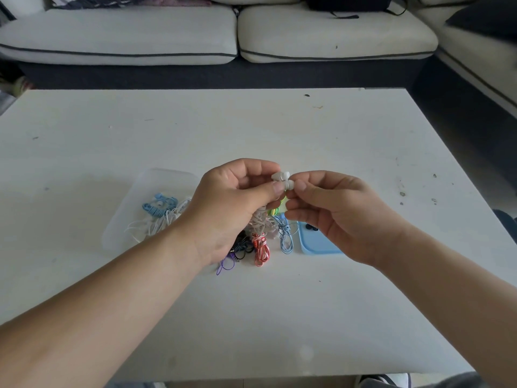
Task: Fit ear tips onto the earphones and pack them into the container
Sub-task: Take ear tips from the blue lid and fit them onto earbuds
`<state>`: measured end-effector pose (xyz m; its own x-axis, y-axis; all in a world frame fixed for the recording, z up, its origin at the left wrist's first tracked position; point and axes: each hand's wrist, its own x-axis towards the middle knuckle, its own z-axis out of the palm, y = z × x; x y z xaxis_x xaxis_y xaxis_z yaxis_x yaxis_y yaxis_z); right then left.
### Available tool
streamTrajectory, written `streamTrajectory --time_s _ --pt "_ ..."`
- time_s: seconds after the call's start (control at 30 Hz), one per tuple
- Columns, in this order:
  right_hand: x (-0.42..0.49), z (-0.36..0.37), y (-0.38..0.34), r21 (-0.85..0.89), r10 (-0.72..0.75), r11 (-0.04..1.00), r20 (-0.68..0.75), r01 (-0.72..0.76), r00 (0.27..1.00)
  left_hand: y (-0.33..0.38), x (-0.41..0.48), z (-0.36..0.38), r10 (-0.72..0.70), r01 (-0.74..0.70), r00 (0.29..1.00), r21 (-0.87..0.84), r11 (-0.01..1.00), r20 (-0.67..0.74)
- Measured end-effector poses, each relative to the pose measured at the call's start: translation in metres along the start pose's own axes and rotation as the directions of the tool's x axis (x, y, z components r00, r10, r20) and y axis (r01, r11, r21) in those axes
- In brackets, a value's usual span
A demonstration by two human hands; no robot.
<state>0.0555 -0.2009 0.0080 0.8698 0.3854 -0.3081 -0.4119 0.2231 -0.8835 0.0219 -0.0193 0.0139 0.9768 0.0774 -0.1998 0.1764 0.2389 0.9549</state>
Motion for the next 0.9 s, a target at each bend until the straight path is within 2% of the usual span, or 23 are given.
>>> streamTrajectory --time_s 0.23,0.4,0.5,0.7,0.9 --pt "0.000 -0.003 0.000 -0.052 0.004 0.999 -0.002 -0.004 1.000 0.001 -0.002 -0.002 0.005 -0.005 1.000 0.069 0.998 0.000" --pt "0.000 -0.005 -0.005 -0.120 -0.070 0.990 -0.002 0.069 0.998 0.002 -0.003 -0.002 0.096 -0.092 0.995 0.277 0.956 -0.004" --pt "-0.001 -0.005 -0.004 -0.215 -0.125 0.969 -0.002 0.121 0.992 0.001 -0.004 -0.002 0.130 -0.129 0.991 0.340 0.931 0.020" --pt "-0.007 -0.003 -0.009 -0.499 -0.269 0.844 -0.076 0.197 0.960 0.003 -0.006 -0.002 0.132 -0.133 0.991 0.350 0.927 0.028" --pt "-0.011 -0.002 -0.009 -0.674 -0.425 0.660 0.030 0.333 0.905 0.003 -0.007 -0.003 0.108 -0.116 0.993 0.366 0.923 0.043"
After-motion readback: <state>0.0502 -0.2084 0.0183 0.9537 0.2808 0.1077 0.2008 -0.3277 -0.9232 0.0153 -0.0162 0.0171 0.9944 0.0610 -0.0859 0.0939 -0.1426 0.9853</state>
